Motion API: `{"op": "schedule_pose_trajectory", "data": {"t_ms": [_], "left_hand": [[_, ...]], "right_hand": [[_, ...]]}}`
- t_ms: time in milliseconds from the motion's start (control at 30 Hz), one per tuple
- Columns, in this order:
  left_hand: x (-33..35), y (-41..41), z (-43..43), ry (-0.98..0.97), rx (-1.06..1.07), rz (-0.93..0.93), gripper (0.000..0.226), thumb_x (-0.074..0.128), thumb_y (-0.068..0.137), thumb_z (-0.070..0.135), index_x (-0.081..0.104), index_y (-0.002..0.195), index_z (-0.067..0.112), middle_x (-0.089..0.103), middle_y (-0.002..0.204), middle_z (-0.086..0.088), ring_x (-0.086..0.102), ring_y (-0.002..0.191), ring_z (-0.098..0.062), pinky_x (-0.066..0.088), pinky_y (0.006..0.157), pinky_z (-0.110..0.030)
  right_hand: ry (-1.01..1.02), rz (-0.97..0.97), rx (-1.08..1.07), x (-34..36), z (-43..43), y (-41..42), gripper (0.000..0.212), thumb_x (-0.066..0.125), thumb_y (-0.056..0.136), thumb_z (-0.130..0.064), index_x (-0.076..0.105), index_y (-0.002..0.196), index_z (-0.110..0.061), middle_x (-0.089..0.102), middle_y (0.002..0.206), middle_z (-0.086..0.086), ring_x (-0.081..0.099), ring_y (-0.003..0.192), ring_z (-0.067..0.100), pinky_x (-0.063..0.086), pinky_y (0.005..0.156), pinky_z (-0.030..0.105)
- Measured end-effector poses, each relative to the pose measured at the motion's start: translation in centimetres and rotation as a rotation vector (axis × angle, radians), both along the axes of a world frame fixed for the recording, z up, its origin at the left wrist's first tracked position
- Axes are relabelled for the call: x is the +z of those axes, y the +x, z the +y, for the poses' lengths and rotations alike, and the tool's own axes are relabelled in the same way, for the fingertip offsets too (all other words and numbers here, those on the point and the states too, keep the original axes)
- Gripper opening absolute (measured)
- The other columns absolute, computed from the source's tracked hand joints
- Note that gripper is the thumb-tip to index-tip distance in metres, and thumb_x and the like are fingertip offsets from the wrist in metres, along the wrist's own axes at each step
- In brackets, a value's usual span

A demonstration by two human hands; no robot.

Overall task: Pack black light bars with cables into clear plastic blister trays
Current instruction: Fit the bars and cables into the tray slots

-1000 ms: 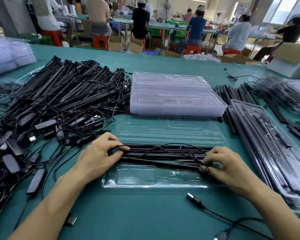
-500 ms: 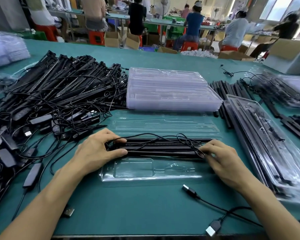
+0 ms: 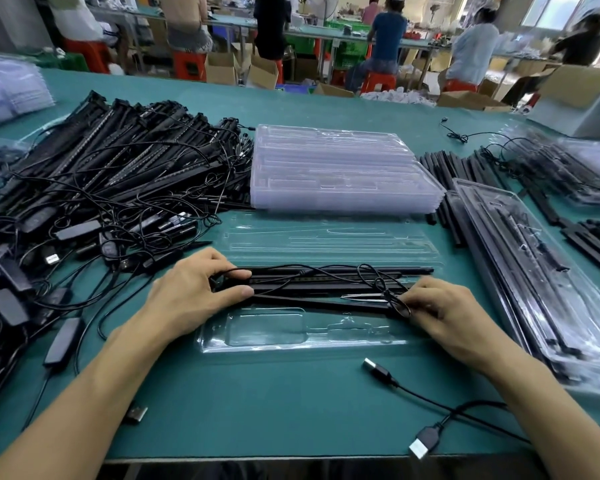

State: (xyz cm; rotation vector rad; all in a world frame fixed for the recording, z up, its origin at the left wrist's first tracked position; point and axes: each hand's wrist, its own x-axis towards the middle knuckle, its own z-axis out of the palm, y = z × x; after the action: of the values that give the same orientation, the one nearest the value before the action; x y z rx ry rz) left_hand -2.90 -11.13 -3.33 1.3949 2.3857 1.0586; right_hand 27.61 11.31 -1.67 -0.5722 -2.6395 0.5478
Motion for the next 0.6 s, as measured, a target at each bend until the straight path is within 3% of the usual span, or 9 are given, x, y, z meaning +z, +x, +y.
{"op": "schedule_pose_trajectory", "data": {"t_ms": [133,233,333,400,467,600], "left_hand": [[0.0,0.0,-0.1,-0.026,-0.022,0.027,0.041,0.056,0.06,0.079,0.068,0.091,0.055,0.053,0.102,0.029,0.054,0.084,0.007,0.045,0.069,-0.032],[-0.1,0.1,-0.2,-0.014,-0.01,0.03,0.033,0.058,0.061,0.076,0.066,0.087,0.057,0.053,0.103,0.03,0.055,0.086,0.007,0.04,0.067,-0.029],[-0.2,0.0,-0.1,-0.008,-0.011,0.021,0.032,0.06,0.06,0.076,0.066,0.085,0.058,0.054,0.103,0.03,0.055,0.086,0.006,0.042,0.068,-0.03],[-0.3,-0.1,-0.1,0.006,-0.007,0.008,0.035,0.061,0.059,0.076,0.068,0.087,0.056,0.055,0.102,0.029,0.056,0.084,0.003,0.044,0.07,-0.032],[-0.4,-0.1,-0.2,0.021,0.001,-0.001,0.036,0.061,0.059,0.075,0.069,0.087,0.055,0.056,0.101,0.028,0.057,0.084,0.003,0.047,0.073,-0.035],[-0.7,-0.1,-0.3,0.057,0.001,-0.005,0.035,0.062,0.061,0.075,0.07,0.088,0.055,0.059,0.1,0.025,0.06,0.087,0.001,0.05,0.078,-0.042]], "right_hand": [[-0.025,-0.007,-0.014,-0.6,0.2,0.1,0.021,0.078,0.079,-0.003,0.077,0.085,-0.023,0.061,0.081,-0.016,0.058,0.08,0.003,0.042,0.074,0.017],[-0.097,0.02,-0.01,-0.9,0.1,0.2,0.037,0.078,0.08,-0.007,0.07,0.087,-0.043,0.063,0.084,-0.016,0.059,0.087,0.005,0.042,0.076,0.014],[-0.153,0.106,-0.044,-0.7,0.1,0.1,0.02,0.071,0.084,-0.028,0.069,0.097,-0.044,0.062,0.093,-0.019,0.058,0.092,0.008,0.043,0.082,0.019],[-0.011,0.043,-0.119,-0.6,0.4,0.0,0.017,0.063,0.088,-0.036,0.07,0.104,-0.037,0.062,0.1,-0.02,0.055,0.097,0.014,0.042,0.089,0.032],[0.08,-0.056,-0.155,-0.5,0.7,-0.1,0.021,0.065,0.091,-0.022,0.072,0.107,-0.033,0.06,0.103,-0.02,0.054,0.101,0.019,0.042,0.092,0.039],[0.084,-0.151,-0.161,0.1,1.1,-0.2,0.033,0.061,0.089,-0.007,0.073,0.109,-0.031,0.066,0.108,-0.015,0.056,0.107,0.018,0.042,0.096,0.033]]}}
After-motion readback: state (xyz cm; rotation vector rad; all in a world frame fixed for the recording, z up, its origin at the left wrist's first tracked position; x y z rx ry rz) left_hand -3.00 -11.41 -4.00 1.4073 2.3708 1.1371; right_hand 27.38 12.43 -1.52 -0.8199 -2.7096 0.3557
